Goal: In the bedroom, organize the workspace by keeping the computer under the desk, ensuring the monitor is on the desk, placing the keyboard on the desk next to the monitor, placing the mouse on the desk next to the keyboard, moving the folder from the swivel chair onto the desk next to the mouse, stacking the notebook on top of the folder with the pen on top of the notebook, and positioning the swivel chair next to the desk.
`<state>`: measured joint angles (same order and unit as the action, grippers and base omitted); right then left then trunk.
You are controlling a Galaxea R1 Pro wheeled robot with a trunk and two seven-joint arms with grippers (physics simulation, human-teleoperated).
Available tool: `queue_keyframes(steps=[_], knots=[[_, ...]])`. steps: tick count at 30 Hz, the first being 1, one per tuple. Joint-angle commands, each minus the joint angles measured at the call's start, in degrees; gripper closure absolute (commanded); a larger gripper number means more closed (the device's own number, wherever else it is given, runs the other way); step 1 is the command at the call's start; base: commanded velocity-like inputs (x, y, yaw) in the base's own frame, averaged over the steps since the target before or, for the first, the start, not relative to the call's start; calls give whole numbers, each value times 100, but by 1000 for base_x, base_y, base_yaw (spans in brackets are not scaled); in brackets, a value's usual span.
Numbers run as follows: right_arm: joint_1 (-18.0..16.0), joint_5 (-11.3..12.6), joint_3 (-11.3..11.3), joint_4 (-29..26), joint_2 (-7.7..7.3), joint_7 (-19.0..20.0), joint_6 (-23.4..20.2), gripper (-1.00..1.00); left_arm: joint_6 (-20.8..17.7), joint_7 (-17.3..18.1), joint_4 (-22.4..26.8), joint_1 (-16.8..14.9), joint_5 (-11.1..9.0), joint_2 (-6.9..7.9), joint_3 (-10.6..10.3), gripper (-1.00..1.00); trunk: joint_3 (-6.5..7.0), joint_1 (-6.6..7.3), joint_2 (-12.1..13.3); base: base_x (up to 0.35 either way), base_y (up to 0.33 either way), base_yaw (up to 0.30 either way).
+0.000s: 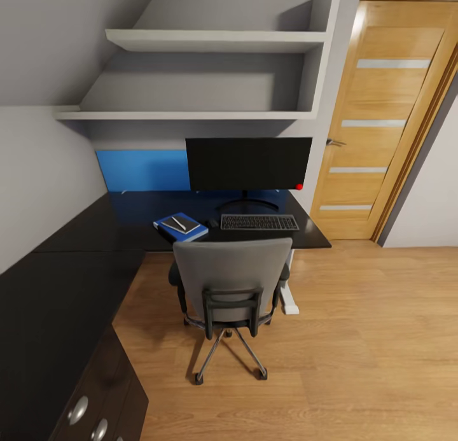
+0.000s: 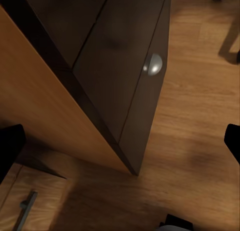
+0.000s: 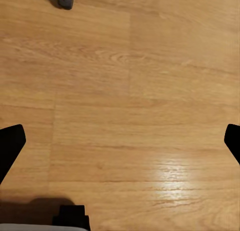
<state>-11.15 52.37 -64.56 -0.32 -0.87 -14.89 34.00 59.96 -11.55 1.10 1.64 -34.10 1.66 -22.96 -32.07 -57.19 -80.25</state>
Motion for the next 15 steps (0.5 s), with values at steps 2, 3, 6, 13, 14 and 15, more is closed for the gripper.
queue_keyframes(steps=[2, 3, 6, 13, 14, 15], knots=[[-1, 10, -48, -3, -1, -40, 1, -100, 4, -58, 12, 3, 0, 0, -50, -100, 32, 45, 79, 0, 0, 0], [-1, 10, -48, -3, -1, -40, 1, -100, 4, -58, 12, 3, 0, 0, -50, -100, 50, 67, 119, 0, 0, 0], [-1, 10, -48, -3, -1, -40, 1, -100, 4, -58, 13, 3, 0, -4, -51, -100, 104, 132, 240, 0, 0, 0], [-1, 10, -48, -3, -1, -41, 1, -100, 4, -58, 13, 3, 0, -7, -51, -100, 230, 286, 521, 0, 0, 0], [-1, 10, -48, -3, -1, -41, 1, -100, 4, -58, 13, 3, 0, -7, -51, -100, 248, 308, 561, 0, 0, 0], [-1, 10, -48, -3, -1, -41, 1, -100, 4, -58, 13, 3, 0, -7, -51, -100, 266, 330, 601, 0, 0, 0]])
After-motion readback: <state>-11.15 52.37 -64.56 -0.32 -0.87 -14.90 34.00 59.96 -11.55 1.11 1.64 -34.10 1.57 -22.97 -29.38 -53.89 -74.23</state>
